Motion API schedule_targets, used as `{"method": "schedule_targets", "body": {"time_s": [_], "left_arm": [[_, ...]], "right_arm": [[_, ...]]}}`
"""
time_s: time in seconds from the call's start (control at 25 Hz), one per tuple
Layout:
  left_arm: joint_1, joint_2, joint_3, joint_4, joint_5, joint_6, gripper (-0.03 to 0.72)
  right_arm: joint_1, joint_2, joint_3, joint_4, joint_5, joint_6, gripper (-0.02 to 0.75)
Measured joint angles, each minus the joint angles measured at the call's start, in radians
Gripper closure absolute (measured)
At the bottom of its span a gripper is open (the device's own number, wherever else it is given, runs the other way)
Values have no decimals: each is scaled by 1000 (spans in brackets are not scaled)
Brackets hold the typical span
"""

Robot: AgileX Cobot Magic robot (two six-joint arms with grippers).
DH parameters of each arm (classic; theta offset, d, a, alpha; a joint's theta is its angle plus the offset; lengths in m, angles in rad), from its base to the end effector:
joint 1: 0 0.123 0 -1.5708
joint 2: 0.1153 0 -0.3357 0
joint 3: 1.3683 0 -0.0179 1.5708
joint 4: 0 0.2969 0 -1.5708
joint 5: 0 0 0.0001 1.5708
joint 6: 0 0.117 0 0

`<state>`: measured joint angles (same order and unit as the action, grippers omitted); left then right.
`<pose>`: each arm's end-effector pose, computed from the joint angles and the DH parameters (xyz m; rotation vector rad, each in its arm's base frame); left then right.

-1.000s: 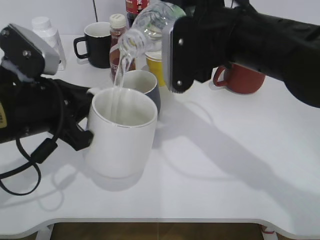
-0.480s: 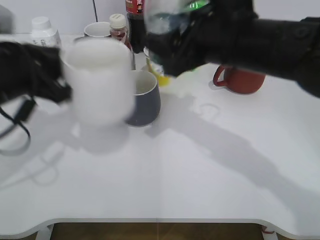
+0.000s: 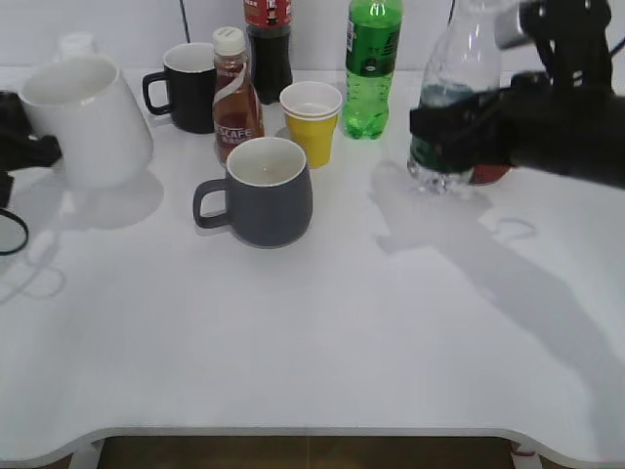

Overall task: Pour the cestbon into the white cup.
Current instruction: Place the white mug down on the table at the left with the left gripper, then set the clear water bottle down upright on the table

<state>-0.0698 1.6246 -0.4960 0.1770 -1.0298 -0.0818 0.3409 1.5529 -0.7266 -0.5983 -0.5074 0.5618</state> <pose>0.3355 -0.0411 0.2044 0.1815 1.5813 -0.1670 0.3393 0.1543 0.2361 -0.4878 1.8352 0.5100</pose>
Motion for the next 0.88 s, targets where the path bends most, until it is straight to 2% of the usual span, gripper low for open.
{"method": "schedule_targets", "body": {"time_s": [0.12,0.32,0.88], "left_arm": [[14,140,-35,0,-81,2,657],[15,293,-115,46,-99,28,657],[16,351,-126,127,-103,39,657]], "right_arm": [[-2,0,49,-5,-2,2,269],[-2,0,92,-11,-2,5,269],[-2,0,94,-10,-11,6,269]]}}
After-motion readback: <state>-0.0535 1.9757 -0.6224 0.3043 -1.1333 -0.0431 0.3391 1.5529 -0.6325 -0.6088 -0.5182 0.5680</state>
